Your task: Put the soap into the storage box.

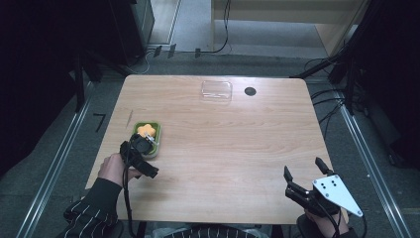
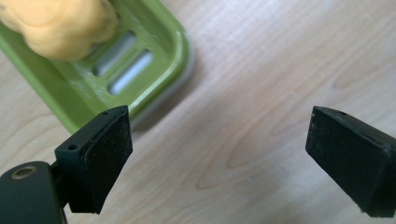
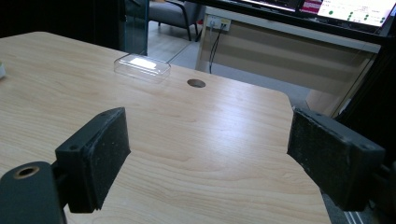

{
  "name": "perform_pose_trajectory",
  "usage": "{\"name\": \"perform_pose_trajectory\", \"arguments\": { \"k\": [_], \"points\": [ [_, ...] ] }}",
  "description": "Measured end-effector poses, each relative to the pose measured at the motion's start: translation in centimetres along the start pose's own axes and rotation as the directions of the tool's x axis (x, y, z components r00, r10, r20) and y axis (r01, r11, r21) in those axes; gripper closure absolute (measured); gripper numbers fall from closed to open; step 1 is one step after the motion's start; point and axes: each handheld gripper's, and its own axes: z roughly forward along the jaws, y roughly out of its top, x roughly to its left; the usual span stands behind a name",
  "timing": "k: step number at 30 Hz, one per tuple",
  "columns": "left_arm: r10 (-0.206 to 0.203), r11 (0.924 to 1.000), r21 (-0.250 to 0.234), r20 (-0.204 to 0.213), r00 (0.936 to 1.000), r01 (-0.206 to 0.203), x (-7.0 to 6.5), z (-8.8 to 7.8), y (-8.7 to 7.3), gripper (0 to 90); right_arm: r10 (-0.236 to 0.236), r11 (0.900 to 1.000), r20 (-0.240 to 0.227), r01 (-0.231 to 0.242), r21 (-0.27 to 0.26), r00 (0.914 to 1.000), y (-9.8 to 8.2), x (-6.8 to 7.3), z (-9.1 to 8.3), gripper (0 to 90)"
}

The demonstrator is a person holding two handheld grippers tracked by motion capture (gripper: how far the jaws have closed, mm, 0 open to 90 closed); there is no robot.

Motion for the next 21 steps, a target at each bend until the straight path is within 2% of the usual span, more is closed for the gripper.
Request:
{"name": "perform_pose_trajectory", "arguments": {
  "k": [8,16,21],
  "points": [
    [0.009,1.0,-0.001,0.02,0.9998,-0.009,-1.3,0.2,-1.6,7.4,0.0,1.0,0.0,0.0,0.0,1.0,0.0,0.0,0.0,13.3],
    [0.009,1.0,-0.001,0.053,0.9986,-0.009,-1.9,0.5,-3.0,6.8,0.0,1.0,0.001,0.0,-0.001,1.0,0.0,0.0,0.0,13.3],
    [0.004,1.0,-0.003,0.055,0.9985,-0.004,-1.8,0.7,-3.3,6.8,0.0,1.0,0.0,0.0,-0.001,1.0,0.0,0.0,0.0,13.3]
  ]
}}
